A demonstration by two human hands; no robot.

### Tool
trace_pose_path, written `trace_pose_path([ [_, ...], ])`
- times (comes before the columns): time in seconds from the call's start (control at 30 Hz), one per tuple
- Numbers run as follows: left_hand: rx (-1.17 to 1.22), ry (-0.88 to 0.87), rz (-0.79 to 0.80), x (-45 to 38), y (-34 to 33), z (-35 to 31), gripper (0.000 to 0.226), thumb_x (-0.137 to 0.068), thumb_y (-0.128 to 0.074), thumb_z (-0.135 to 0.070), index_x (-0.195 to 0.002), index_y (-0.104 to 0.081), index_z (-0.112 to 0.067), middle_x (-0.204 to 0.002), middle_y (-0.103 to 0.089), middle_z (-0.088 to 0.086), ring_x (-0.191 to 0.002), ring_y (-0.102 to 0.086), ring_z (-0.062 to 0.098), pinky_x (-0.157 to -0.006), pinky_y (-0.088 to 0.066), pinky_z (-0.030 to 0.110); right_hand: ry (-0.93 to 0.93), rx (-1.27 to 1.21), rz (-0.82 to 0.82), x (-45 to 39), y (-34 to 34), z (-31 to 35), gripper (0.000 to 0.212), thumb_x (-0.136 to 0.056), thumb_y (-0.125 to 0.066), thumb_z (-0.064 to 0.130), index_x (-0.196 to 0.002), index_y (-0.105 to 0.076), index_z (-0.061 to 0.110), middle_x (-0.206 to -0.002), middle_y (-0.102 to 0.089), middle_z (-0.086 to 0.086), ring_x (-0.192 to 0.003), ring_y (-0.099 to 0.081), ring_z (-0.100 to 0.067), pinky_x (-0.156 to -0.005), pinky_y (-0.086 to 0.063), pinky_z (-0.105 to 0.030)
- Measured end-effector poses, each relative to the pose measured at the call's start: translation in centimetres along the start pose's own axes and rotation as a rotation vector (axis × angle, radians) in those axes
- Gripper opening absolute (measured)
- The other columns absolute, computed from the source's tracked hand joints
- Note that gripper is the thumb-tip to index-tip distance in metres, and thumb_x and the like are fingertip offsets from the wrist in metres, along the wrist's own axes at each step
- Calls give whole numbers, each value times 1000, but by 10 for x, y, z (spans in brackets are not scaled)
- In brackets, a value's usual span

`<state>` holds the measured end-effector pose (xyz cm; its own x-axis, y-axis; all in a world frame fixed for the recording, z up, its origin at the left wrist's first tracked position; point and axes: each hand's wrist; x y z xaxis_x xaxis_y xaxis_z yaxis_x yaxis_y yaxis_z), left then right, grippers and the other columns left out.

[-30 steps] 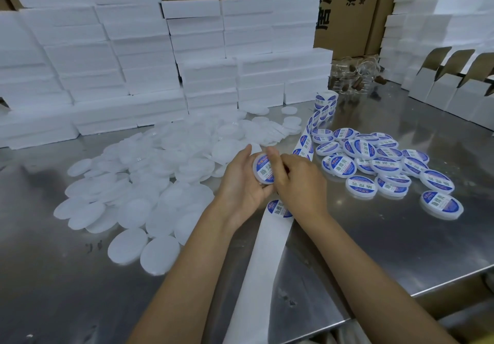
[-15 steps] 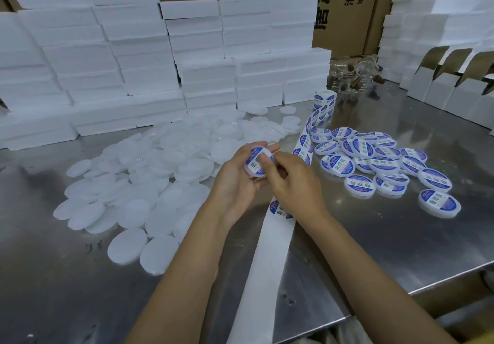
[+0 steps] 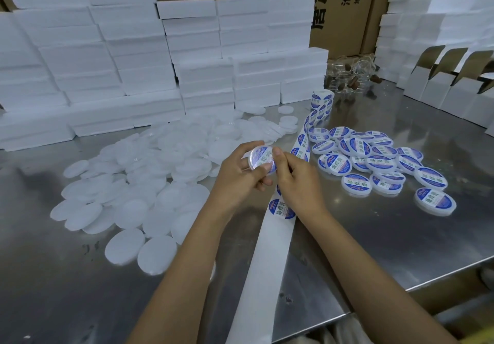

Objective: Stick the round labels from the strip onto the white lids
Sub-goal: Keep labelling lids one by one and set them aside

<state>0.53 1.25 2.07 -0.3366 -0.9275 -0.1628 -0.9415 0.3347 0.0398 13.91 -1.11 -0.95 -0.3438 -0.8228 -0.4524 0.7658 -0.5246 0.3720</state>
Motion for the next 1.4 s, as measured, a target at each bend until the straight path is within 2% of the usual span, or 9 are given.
trace_pose_path([
  [0.2,107,-19,-54,0,5,-1,25,-101,-60,-11,-122,-69,-20,-95,-79,8,-80,-77,25,-65,-60,26,9,30,83,2,-3,3,56,-93,-48,64,-66,-49,16,-52,-44,11,-52,-41,-9,-58,-39,-33],
  [0.33,77,-24,-145,-1,4,1,22,-106,-51,-20,-111,-73,-23,-102,-77,7,-79,-77,21,-61,-61,28,2,42,108,4,-4,5,56,-96,-51,56,-60,-48,14,-47,-41,9,-51,-40,-10,-57,-39,-34],
  [0.5,23,36,-83,-3,2,3,28,-106,-51,-19,-131,-60,-25,-108,-75,8,-72,-76,28,-61,-62,31,-152,-75,172,-1,2,6,52,-101,-49,48,-61,-41,15,-42,-35,12,-43,-33,-5,-49,-31,-21],
  [0.6,26,82,-69,-4,0,3,46,-103,-57,-16,-143,-44,-34,-114,-72,1,-74,-77,27,-59,-61,31,-395,-307,70,-12,15,1,48,-102,-47,48,-65,-43,16,-46,-33,11,-43,-29,-8,-45,-28,-21],
  [0.73,51,113,-167,-6,1,3,40,-102,-55,-11,-138,-49,-29,-105,-74,3,-69,-76,27,-55,-61,30,-717,-663,-125,-29,37,-12,40,-104,-45,42,-75,-53,16,-51,-40,6,-42,-31,-8,-38,-26,-21],
  [0.97,97,134,-342,-6,8,1,36,-100,-40,-1,-130,-52,-17,-93,-71,10,-57,-73,23,-48,-57,26,-829,-1231,-231,-39,64,-31,32,-104,-35,17,-77,-50,11,-52,-38,1,-46,-26,-10,-39,-27,-20],
  [1.2,205,132,-523,-8,20,3,36,-94,-36,3,-115,-53,-21,-94,-70,12,-55,-70,20,-48,-56,26,-825,-1130,-219,-36,60,-29,27,-103,-41,19,-82,-55,10,-53,-42,1,-46,-30,-10,-40,-31,-21],
  [1.3,253,149,-594,-12,25,5,35,-93,-37,4,-108,-53,-24,-92,-69,11,-52,-69,17,-47,-54,26,-699,-778,-179,-33,52,-24,19,-97,-50,19,-85,-62,12,-53,-47,2,-46,-37,-10,-42,-36,-22],
  [1.4,260,163,-642,-14,28,7,34,-94,-40,3,-100,-54,-28,-91,-69,10,-51,-68,14,-46,-53,24,-360,-291,-142,-29,33,-16,11,-93,-59,20,-84,-66,19,-65,-63,10,-58,-55,-4,-52,-44,-18],
])
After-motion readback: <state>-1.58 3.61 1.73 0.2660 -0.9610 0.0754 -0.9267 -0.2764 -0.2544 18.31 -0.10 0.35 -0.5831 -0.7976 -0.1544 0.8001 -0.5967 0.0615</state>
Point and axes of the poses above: each hand's wrist, its own x-axis away from the middle knuckle, its own y-axis out of the back of the hand, z = x × y
